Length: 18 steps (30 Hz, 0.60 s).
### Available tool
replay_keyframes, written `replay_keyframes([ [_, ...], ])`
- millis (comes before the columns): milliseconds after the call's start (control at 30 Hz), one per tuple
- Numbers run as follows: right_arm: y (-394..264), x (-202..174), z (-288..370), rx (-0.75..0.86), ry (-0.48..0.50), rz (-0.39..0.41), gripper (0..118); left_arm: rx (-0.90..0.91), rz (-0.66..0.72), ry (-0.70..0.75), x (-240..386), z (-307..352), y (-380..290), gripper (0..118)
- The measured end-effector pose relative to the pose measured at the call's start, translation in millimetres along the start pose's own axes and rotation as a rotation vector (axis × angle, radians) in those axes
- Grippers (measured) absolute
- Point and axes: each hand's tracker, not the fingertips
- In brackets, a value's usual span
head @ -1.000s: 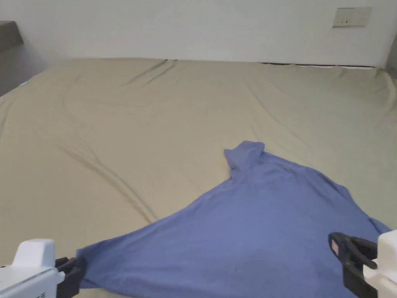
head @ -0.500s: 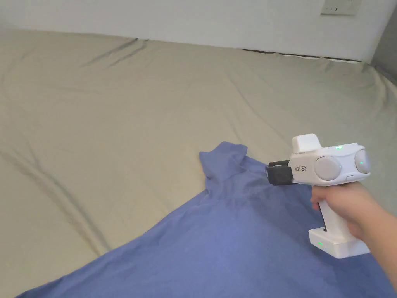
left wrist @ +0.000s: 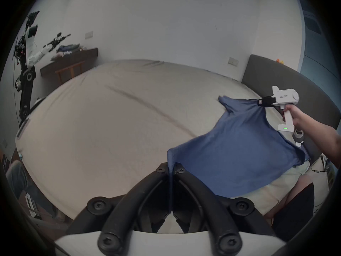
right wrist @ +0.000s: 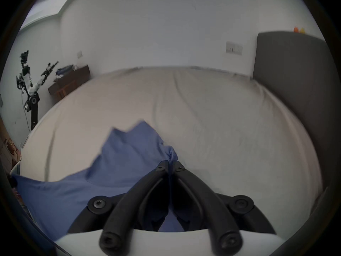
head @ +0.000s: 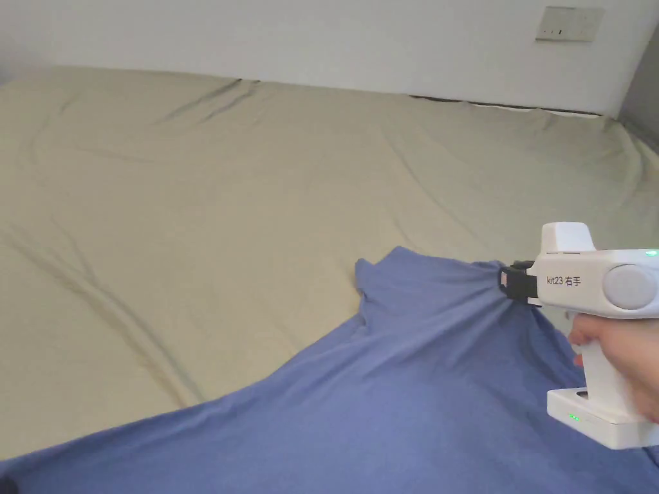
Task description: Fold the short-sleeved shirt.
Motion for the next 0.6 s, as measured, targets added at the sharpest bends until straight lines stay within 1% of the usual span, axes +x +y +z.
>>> replay_keyframes([
  [33, 8.5, -0.2, 25.3, 0.036, 0.007, 0.005, 2, 0.032, -0.015, 0.002, -1.3, 6.3, 7.6, 1],
  [67, 18.8, -8.0, 49.4, 0.068, 0.008, 0.014, 2, 0.073, -0.004, -0.002, -2.2, 13.4, 17.1, 1],
  [133, 33.8, -8.4, 100.0, 0.129, -0.025, 0.048, 2, 0.115, 0.034, -0.016, -2.8, 24.1, 37.6, 1],
  [267, 65.0, 0.0, 193.8, 0.261, -0.076, 0.034, 2, 0.244, 0.002, 0.011, 4.3, 44.2, 88.0, 1],
  [300, 70.9, 1.5, 214.8, 0.292, -0.089, 0.048, 2, 0.267, 0.026, 0.007, 3.6, 48.0, 101.4, 1],
  [367, 85.7, 6.7, 256.5, 0.378, -0.153, 0.100, 2, 0.301, 0.105, -0.037, 1.1, 58.6, 134.2, 1],
  [400, 91.6, 8.2, 275.8, 0.420, -0.178, 0.115, 2, 0.318, 0.095, -0.021, 3.3, 62.9, 147.5, 1],
  [433, 102.1, 10.3, 300.1, 0.501, -0.195, 0.158, 2, 0.347, 0.053, 0.003, 8.2, 65.7, 161.9, 1],
  [467, 103.7, 21.3, 308.0, 0.449, -0.174, 0.054, 2, 0.381, -0.005, 0.035, 14.7, 70.3, 175.7, 1],
  [500, 109.6, 23.1, 321.7, 0.481, -0.181, 0.053, 2, 0.402, -0.033, 0.048, 19.6, 74.4, 187.6, 1],
  [533, 116.4, 23.8, 337.4, 0.504, -0.189, 0.066, 2, 0.411, -0.034, 0.035, 24.9, 79.2, 202.7, 1],
  [567, 122.2, 24.4, 346.4, 0.531, -0.226, 0.086, 2, 0.426, -0.035, 0.032, 30.8, 81.5, 215.8, 1],
  [600, 129.7, 25.9, 354.8, 0.573, -0.246, 0.128, 2, 0.440, -0.038, 0.027, 36.1, 85.6, 229.0, 1],
])
